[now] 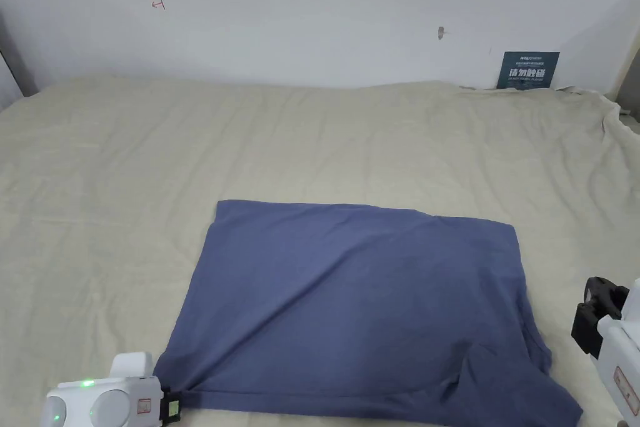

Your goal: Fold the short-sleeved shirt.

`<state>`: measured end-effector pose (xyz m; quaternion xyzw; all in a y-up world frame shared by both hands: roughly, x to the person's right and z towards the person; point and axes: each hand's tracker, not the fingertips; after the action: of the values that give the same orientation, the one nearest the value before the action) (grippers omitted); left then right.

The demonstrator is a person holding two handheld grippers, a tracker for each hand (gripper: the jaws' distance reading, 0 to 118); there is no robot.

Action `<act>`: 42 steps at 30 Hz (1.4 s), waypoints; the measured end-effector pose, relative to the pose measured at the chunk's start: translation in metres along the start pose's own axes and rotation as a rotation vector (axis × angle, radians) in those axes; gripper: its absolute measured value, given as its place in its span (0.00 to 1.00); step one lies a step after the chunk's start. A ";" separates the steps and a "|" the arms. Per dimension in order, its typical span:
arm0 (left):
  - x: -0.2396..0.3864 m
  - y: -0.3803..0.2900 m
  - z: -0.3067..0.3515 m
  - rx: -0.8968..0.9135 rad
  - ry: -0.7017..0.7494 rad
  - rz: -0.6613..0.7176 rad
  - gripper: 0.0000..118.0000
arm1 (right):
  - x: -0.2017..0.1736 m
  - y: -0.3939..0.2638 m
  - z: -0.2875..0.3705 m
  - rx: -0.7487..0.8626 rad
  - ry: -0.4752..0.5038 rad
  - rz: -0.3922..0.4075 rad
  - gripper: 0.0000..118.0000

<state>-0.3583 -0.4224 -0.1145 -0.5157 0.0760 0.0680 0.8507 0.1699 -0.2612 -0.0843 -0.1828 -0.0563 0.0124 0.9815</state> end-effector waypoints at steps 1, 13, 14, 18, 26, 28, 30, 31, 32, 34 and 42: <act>0.002 -0.001 0.001 0.004 -0.003 -0.011 0.06 | 0.001 -0.001 0.001 -0.002 -0.003 0.002 0.00; 0.006 0.009 0.037 0.123 -0.034 -0.067 0.00 | 0.027 -0.057 -0.029 -0.297 0.039 -0.046 0.71; 0.007 0.010 0.039 0.126 -0.036 -0.069 0.00 | 0.028 -0.066 -0.030 -0.297 0.026 -0.049 0.79; 0.008 0.014 0.045 0.153 -0.045 -0.072 0.00 | 0.024 -0.094 -0.033 -0.432 0.018 -0.027 0.80; 0.011 0.017 0.046 0.173 -0.054 -0.067 0.00 | 0.019 -0.146 -0.043 -0.583 0.066 -0.069 0.62; 0.012 0.017 0.046 0.171 -0.052 -0.068 0.00 | 0.015 -0.153 -0.046 -0.616 0.084 -0.073 0.54; 0.011 0.016 0.045 0.172 -0.051 -0.065 0.00 | 0.012 -0.155 -0.045 -0.617 0.098 -0.083 0.38; 0.011 0.016 0.045 0.172 -0.052 -0.061 0.00 | 0.010 -0.155 -0.044 -0.605 0.096 -0.089 0.20; 0.011 0.016 0.045 0.171 -0.053 -0.057 0.00 | 0.008 -0.153 -0.043 -0.599 0.092 -0.084 0.06; 0.009 0.015 0.045 0.168 -0.057 -0.048 0.00 | 0.005 -0.149 -0.040 -0.581 0.106 -0.061 0.05; 0.003 0.022 0.045 0.189 -0.064 -0.017 0.00 | 0.007 -0.105 -0.025 -0.492 0.122 -0.055 0.05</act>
<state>-0.3574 -0.3719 -0.1135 -0.4312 0.0507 0.0699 0.8981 0.1801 -0.3680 -0.0688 -0.4149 -0.0031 -0.0393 0.9090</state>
